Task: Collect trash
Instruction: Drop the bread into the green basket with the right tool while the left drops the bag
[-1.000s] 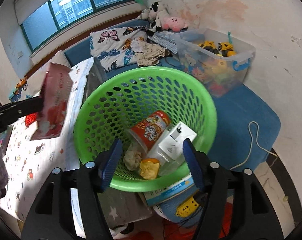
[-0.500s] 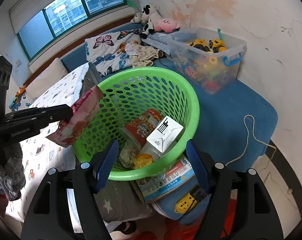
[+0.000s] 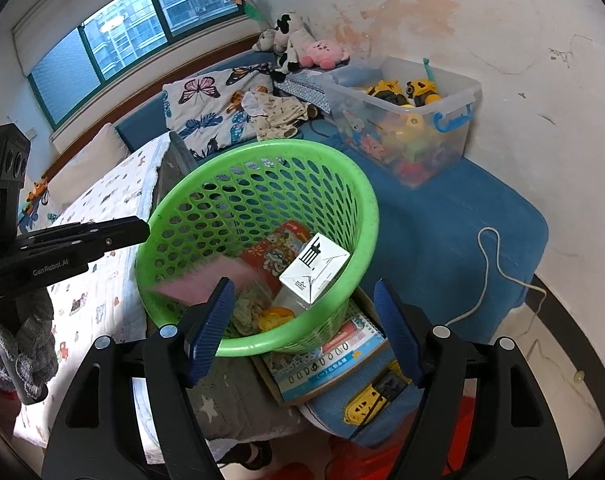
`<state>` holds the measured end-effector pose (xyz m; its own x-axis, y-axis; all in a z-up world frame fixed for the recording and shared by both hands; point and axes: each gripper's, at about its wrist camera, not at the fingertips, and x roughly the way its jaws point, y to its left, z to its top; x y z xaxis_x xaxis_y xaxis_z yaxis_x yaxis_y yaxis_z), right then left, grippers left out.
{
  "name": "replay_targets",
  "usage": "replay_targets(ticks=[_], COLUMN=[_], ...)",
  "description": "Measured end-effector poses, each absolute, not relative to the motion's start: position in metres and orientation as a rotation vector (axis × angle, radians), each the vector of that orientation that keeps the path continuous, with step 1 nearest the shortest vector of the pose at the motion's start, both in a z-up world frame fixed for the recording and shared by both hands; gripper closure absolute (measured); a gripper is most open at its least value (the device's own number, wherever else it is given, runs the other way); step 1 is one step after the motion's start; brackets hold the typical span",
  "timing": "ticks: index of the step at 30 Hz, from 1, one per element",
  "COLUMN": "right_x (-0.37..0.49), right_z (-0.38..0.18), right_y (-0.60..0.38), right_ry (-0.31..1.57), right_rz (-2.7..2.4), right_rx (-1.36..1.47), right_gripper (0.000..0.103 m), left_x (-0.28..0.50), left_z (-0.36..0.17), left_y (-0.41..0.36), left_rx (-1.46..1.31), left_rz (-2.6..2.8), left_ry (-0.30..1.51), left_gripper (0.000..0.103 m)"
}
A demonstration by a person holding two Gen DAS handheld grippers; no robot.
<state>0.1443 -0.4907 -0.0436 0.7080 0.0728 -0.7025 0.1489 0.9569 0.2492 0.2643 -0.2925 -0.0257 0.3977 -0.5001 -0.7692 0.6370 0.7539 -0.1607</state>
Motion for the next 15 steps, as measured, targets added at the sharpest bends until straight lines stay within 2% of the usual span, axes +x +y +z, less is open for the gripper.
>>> replay_targets(ticks=[15], right_x=[0.15], right_z=[-0.037], right_y=[-0.465], right_ry=[0.786], right_rz=[0.009], right_rx=[0.272], right_gripper=[0.029], left_x=[0.254], left_z=[-0.023], left_y=[-0.245], left_rx=[0.142], left_rz=[-0.68], left_ry=[0.903], left_gripper=[0.084])
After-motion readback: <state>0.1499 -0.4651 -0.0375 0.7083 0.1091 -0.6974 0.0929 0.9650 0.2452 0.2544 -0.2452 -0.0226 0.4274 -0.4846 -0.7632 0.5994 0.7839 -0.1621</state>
